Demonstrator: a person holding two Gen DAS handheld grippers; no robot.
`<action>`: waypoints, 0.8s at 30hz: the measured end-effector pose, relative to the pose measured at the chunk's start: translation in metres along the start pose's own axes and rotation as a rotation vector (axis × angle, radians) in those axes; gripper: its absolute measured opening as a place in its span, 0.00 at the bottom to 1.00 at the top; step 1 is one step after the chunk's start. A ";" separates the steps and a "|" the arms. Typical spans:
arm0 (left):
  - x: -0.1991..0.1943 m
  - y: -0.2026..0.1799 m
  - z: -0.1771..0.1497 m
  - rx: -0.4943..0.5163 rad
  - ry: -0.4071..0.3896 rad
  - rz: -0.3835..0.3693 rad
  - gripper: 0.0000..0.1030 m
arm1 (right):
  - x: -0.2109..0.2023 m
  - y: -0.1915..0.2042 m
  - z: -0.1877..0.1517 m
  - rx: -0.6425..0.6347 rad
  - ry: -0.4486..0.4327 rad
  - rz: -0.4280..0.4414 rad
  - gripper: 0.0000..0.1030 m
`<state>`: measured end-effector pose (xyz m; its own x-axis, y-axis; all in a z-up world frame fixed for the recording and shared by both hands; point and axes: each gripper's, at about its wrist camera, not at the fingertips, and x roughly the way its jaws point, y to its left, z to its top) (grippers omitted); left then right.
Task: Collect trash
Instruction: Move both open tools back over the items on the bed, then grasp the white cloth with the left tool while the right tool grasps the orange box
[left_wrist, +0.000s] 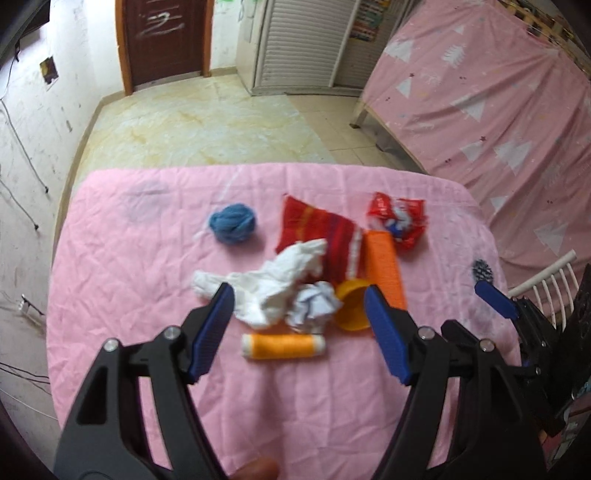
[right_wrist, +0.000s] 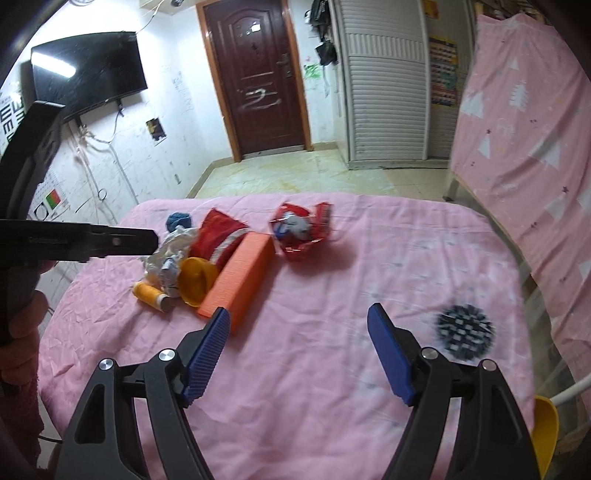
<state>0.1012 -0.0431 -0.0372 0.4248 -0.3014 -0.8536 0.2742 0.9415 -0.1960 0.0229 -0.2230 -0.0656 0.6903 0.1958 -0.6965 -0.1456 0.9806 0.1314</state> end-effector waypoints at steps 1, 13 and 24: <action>0.003 0.003 0.001 -0.006 0.006 0.001 0.68 | 0.003 0.005 0.001 -0.008 0.008 0.007 0.68; 0.024 0.025 0.007 -0.075 0.030 -0.015 0.68 | 0.031 0.039 0.004 -0.074 0.071 0.044 0.68; 0.026 0.043 0.014 -0.151 0.027 -0.012 0.42 | 0.047 0.045 0.009 -0.096 0.096 0.042 0.68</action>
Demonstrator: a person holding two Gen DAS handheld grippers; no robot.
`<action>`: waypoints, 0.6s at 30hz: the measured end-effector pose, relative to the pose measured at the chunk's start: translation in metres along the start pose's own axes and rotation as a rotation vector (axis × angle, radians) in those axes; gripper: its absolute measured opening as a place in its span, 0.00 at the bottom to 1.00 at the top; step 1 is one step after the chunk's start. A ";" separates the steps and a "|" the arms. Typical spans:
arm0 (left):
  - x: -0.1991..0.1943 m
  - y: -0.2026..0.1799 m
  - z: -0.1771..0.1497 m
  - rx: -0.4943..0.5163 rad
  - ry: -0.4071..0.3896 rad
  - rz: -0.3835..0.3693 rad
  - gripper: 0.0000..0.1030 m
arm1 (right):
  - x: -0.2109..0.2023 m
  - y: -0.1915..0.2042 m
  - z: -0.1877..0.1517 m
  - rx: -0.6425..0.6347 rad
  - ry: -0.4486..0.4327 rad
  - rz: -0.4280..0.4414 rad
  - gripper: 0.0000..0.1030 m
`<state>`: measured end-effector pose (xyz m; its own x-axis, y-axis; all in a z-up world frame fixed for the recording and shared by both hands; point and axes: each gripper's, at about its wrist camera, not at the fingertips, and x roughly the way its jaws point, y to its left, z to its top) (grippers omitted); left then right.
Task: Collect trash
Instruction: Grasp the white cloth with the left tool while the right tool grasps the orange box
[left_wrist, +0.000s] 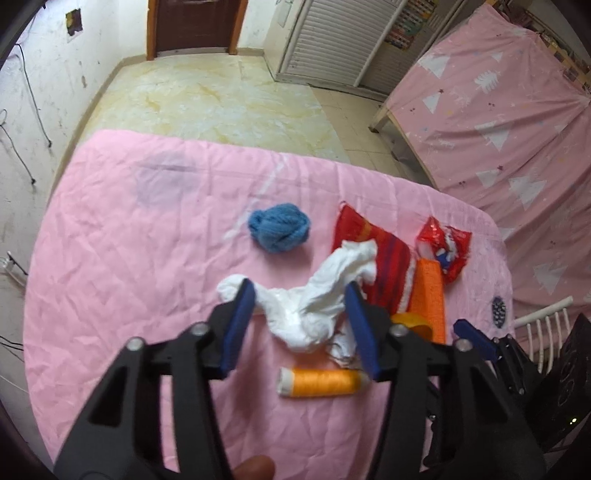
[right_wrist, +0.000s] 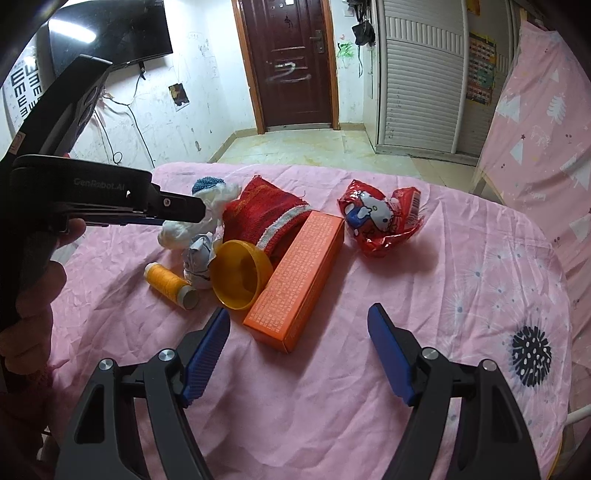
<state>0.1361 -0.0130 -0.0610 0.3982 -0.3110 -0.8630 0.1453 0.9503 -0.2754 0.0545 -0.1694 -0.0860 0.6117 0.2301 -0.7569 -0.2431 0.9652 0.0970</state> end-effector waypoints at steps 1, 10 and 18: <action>0.001 -0.002 -0.001 0.009 0.000 0.028 0.37 | 0.002 0.001 0.000 -0.002 0.003 -0.005 0.68; -0.001 -0.023 -0.009 0.124 -0.039 0.149 0.20 | 0.016 -0.001 0.007 0.011 0.026 -0.046 0.68; -0.010 -0.012 -0.009 0.087 -0.044 0.101 0.07 | 0.017 -0.009 0.009 0.021 0.020 -0.056 0.27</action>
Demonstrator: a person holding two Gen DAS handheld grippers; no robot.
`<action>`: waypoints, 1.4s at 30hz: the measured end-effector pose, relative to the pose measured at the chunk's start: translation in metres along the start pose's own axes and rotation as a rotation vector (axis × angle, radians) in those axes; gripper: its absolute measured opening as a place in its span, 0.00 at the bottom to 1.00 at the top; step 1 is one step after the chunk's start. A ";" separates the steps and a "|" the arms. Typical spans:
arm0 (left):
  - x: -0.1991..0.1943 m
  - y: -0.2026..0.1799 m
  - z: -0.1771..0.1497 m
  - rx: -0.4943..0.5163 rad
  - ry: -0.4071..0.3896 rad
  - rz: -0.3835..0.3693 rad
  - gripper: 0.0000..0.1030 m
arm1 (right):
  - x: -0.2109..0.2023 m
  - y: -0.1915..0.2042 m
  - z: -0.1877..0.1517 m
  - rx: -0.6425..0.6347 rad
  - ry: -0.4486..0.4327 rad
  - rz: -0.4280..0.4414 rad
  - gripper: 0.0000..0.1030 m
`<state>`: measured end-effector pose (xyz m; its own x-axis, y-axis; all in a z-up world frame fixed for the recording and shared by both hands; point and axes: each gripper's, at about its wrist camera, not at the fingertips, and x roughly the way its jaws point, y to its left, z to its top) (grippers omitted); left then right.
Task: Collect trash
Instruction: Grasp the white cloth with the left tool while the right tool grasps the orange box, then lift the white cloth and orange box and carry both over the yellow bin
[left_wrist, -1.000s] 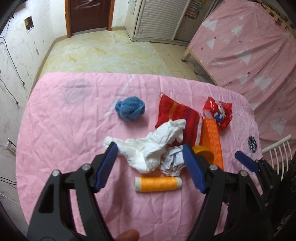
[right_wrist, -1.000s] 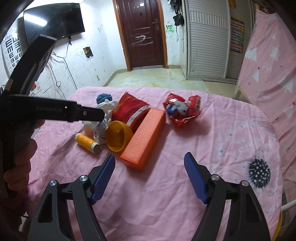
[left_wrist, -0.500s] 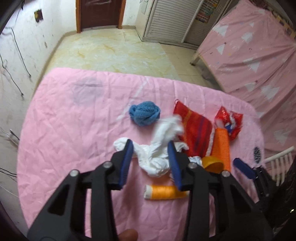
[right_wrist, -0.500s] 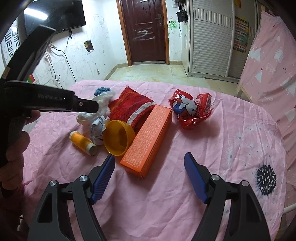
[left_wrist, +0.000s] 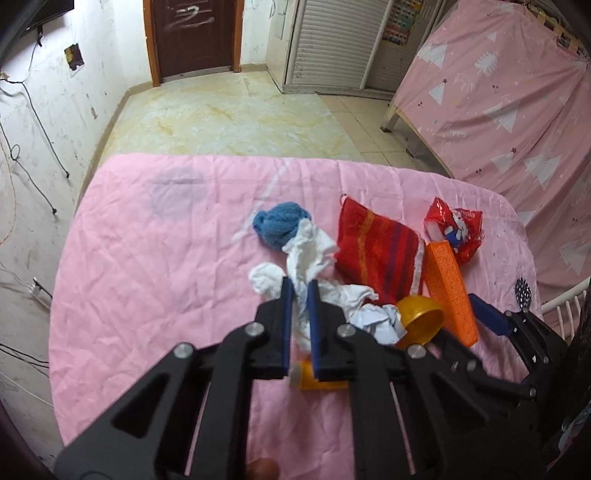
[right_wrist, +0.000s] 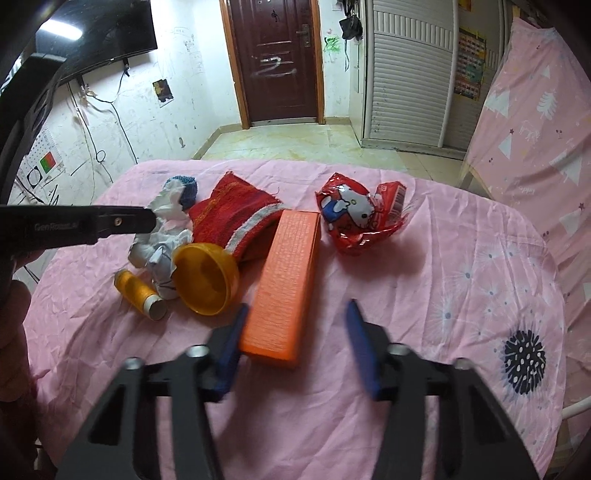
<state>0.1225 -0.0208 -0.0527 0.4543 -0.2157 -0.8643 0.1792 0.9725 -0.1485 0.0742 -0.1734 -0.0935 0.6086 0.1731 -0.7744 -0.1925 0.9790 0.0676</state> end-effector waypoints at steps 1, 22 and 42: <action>-0.001 0.000 -0.002 -0.002 -0.001 -0.002 0.07 | -0.001 -0.001 0.000 0.004 -0.002 0.004 0.23; -0.075 -0.043 -0.016 0.056 -0.136 0.019 0.06 | -0.088 -0.047 -0.034 0.111 -0.162 0.104 0.17; 0.016 -0.012 -0.002 -0.082 0.085 0.198 0.48 | -0.142 -0.163 -0.089 0.299 -0.255 -0.007 0.18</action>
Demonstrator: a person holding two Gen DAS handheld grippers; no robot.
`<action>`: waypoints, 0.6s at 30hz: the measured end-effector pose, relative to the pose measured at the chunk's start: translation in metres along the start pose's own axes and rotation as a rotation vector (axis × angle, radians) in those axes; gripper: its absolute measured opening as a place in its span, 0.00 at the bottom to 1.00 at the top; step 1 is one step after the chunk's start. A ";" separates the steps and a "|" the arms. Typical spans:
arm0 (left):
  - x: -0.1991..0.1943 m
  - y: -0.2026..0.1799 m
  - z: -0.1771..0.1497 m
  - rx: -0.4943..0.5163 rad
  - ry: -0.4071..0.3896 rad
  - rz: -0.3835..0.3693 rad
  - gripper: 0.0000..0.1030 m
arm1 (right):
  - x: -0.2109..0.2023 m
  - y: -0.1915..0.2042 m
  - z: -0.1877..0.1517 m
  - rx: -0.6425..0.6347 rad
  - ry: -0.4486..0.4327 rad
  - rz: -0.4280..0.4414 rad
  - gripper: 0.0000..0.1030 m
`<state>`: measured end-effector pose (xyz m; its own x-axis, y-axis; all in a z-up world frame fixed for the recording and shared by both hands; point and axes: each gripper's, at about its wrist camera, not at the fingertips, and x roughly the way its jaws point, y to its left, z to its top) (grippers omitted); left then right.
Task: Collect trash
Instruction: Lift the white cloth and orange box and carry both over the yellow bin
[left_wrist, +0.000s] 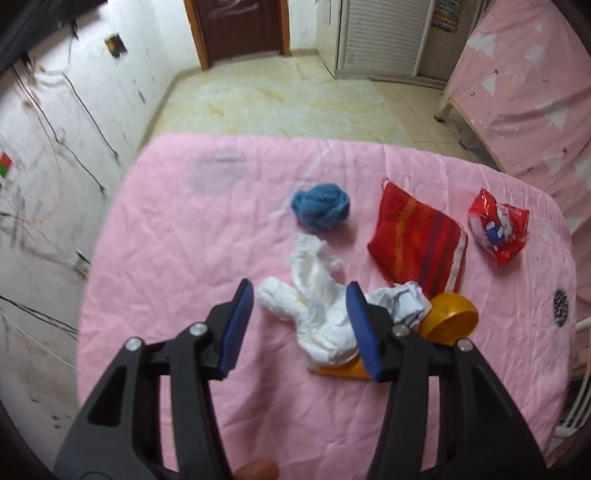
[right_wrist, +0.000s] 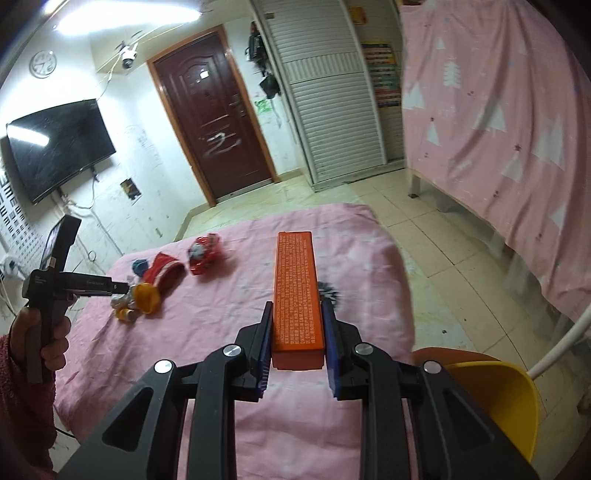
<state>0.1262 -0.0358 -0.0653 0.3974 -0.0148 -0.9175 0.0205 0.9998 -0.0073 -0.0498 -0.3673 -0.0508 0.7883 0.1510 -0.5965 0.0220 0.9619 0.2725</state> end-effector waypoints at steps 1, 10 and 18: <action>0.003 0.001 -0.001 -0.009 0.013 -0.017 0.47 | -0.001 -0.005 -0.001 0.005 -0.002 -0.005 0.18; -0.015 -0.003 -0.007 -0.056 -0.044 -0.015 0.18 | -0.014 -0.035 -0.013 0.048 -0.019 -0.046 0.18; -0.071 -0.018 -0.017 -0.024 -0.156 -0.035 0.18 | -0.032 -0.066 -0.027 0.090 -0.031 -0.091 0.18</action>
<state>0.0822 -0.0522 -0.0068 0.5344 -0.0504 -0.8437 0.0156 0.9986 -0.0498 -0.0937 -0.4292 -0.0700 0.7992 0.0559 -0.5984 0.1478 0.9468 0.2858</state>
